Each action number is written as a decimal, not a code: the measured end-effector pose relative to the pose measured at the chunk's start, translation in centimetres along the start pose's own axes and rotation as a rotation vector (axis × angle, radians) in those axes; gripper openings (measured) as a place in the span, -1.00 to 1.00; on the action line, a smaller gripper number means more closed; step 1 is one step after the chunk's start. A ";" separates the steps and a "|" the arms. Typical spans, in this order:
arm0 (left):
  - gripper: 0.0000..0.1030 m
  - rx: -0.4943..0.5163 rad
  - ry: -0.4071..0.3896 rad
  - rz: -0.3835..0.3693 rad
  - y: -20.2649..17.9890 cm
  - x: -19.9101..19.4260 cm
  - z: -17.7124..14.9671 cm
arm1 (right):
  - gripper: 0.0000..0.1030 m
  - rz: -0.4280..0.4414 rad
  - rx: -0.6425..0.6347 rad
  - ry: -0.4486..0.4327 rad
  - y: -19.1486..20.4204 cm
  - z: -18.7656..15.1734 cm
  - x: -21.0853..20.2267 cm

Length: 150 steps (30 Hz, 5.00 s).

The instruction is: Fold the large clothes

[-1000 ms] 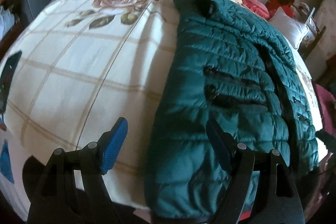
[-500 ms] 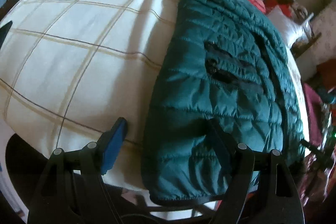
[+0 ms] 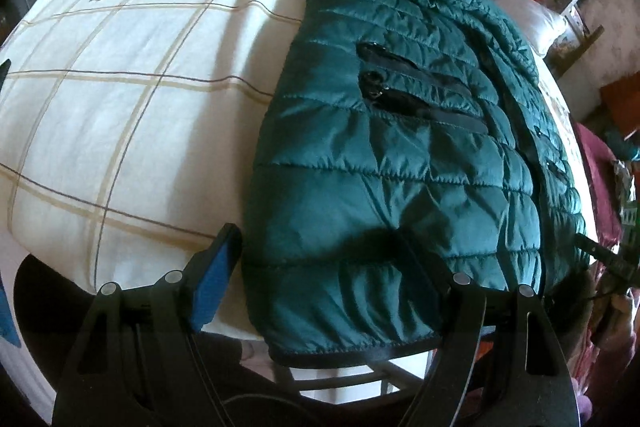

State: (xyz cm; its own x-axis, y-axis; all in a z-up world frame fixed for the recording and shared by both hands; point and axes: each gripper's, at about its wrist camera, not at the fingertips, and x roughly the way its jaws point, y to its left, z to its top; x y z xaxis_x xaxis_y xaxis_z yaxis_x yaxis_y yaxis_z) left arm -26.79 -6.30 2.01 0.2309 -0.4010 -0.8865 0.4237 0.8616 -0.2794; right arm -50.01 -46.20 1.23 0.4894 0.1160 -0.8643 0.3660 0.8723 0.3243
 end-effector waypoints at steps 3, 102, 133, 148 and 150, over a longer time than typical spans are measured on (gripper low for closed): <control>0.52 0.013 -0.009 0.005 -0.3 0.1 -0.2 | 0.68 0.019 -0.006 -0.029 0.2 -0.1 0.1; -0.70 -0.289 -0.421 0.129 1.0 7.2 34.5 | -0.48 -0.072 0.205 -0.364 -0.9 35.7 8.6; 0.38 -0.149 -0.397 0.186 -5.3 8.7 30.6 | 0.50 -0.187 -0.315 -0.358 16.3 33.8 14.2; 0.45 -0.135 -0.396 0.154 -5.2 8.7 32.1 | 0.48 -0.158 -0.132 -0.358 12.2 35.0 13.7; 0.45 -0.125 -0.410 0.151 -5.8 7.9 31.9 | 0.48 -0.153 -0.152 -0.409 12.0 34.3 11.3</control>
State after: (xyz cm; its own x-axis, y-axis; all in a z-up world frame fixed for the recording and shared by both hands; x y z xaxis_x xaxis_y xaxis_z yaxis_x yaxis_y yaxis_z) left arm 0.54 -24.40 8.41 0.6202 -0.3366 -0.7085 0.2557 0.9407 -0.2231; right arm -12.97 -50.71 8.55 0.7221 -0.1901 -0.6652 0.3534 0.9279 0.1185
